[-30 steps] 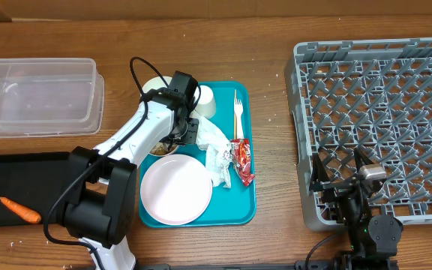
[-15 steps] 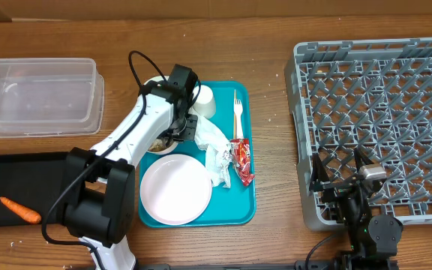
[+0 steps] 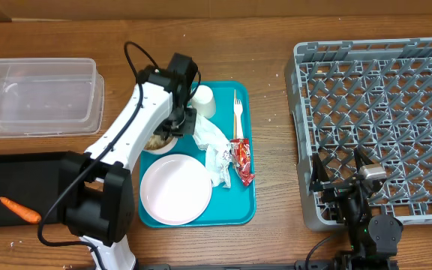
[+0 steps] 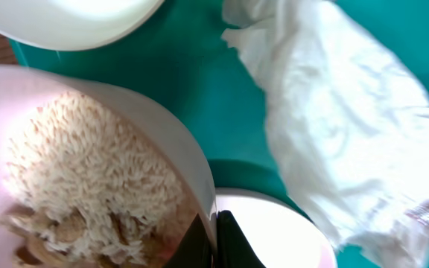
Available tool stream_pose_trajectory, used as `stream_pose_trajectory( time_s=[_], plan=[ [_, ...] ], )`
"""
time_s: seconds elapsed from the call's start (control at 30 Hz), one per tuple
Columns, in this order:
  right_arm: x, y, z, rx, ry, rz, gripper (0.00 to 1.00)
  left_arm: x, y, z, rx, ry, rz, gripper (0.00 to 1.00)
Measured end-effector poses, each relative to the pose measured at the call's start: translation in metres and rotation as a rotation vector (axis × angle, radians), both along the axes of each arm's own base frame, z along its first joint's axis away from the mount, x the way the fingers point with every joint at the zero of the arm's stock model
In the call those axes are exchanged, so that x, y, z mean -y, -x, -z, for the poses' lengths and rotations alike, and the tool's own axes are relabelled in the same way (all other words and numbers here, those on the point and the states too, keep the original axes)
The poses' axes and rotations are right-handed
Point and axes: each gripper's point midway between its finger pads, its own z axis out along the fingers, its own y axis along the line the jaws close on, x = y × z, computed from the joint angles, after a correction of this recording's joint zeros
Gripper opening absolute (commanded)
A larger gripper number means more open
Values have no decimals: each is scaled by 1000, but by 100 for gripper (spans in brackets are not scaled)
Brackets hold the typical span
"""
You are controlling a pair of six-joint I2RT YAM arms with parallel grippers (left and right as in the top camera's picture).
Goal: Sort waste into correct bins and load items into the dishwasher
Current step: 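Lift the pink bowl and carry it over the black tray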
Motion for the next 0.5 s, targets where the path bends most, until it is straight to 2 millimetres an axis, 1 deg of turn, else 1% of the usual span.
stream_pose_trajectory(
  time_s=[0.03, 0.17, 0.27, 0.3, 0.37, 0.43, 0.5],
  plan=[
    [0, 0, 0, 0, 0, 0, 100, 3, -5, -10, 15, 10, -1, 4],
    [0, 0, 0, 0, 0, 0, 100, 9, -23, -38, 85, 44, -4, 4],
    [0, 0, 0, 0, 0, 0, 100, 4, -33, -53, 116, 65, -30, 4],
    [0, 0, 0, 0, 0, 0, 100, -1, -37, -58, 125, 71, -47, 4],
    [0, 0, 0, 0, 0, 0, 100, -18, -48, -70, 149, 89, -97, 4],
    [0, 0, 0, 0, 0, 0, 100, -44, -59, -80, 175, 111, -170, 4],
    [0, 0, 0, 0, 0, 0, 100, -69, -60, -82, 165, 121, -249, 4]
  ],
)
